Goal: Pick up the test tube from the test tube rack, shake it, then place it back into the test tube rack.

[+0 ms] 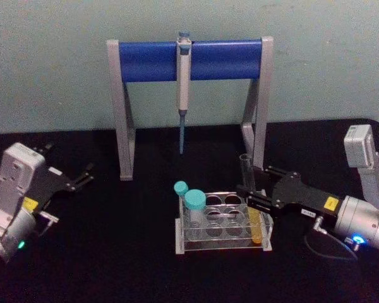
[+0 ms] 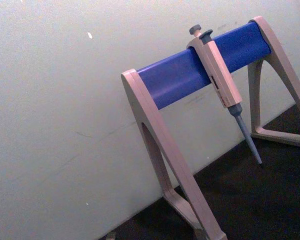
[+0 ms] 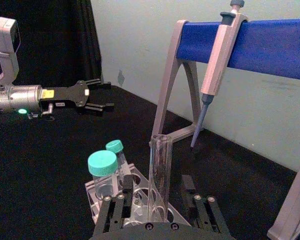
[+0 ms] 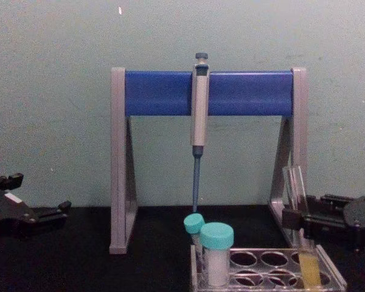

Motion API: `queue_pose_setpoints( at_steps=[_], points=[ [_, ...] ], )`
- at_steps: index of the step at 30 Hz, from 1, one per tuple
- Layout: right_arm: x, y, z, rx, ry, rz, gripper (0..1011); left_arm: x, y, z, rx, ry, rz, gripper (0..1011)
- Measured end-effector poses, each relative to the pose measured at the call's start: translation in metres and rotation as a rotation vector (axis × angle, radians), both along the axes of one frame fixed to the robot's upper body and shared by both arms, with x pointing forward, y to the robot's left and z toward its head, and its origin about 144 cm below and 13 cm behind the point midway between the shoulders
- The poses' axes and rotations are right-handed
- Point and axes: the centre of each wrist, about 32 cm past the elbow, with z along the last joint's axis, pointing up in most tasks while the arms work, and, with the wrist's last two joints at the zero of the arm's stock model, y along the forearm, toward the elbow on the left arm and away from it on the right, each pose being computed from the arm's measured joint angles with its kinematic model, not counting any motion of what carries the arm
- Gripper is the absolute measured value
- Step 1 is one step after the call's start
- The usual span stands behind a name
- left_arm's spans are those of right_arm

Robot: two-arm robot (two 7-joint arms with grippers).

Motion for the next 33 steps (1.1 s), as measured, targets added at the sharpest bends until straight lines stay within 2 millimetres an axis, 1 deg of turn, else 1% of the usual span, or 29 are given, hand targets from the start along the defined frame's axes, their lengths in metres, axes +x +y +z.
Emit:
queue_pose_setpoints(
  at_steps=[1,3,4,7,8,10,13,14,25,33],
  points=[
    [0.0,0.0,0.0,0.0,0.0,0.0,594,0.0,0.0,0.0,0.0,0.0,0.0,1001],
    [0.0,0.0,0.0,0.001,-0.001,0.0,699,0.0,0.0,0.0,0.0,0.0,0.0,1001],
    [0.0,0.0,0.0,0.001,-0.001,0.0,717,0.0,0.0,0.0,0.0,0.0,0.0,1001],
    [0.0,0.0,0.0,0.002,-0.001,0.0,815,0.0,0.0,0.0,0.0,0.0,0.0,1001],
    [0.0,0.0,0.0,0.002,-0.001,0.0,867,0.0,0.0,0.0,0.0,0.0,0.0,1001],
    [0.0,0.0,0.0,0.002,-0.001,0.0,885,0.0,0.0,0.0,0.0,0.0,0.0,1001],
    [0.0,0.0,0.001,0.003,-0.002,0.0,978,0.0,0.0,0.0,0.0,0.0,0.0,1001],
    [0.0,0.0,0.001,0.003,-0.002,0.0,993,0.0,0.0,0.0,0.0,0.0,0.0,1001],
    [0.0,0.0,0.001,0.005,-0.012,0.002,1000,0.0,0.0,0.0,0.0,0.0,0.0,1001],
    [-0.01,0.0,0.01,0.04,-0.132,-0.02,1000,0.0,0.0,0.0,0.0,0.0,0.0,1001]
  ],
)
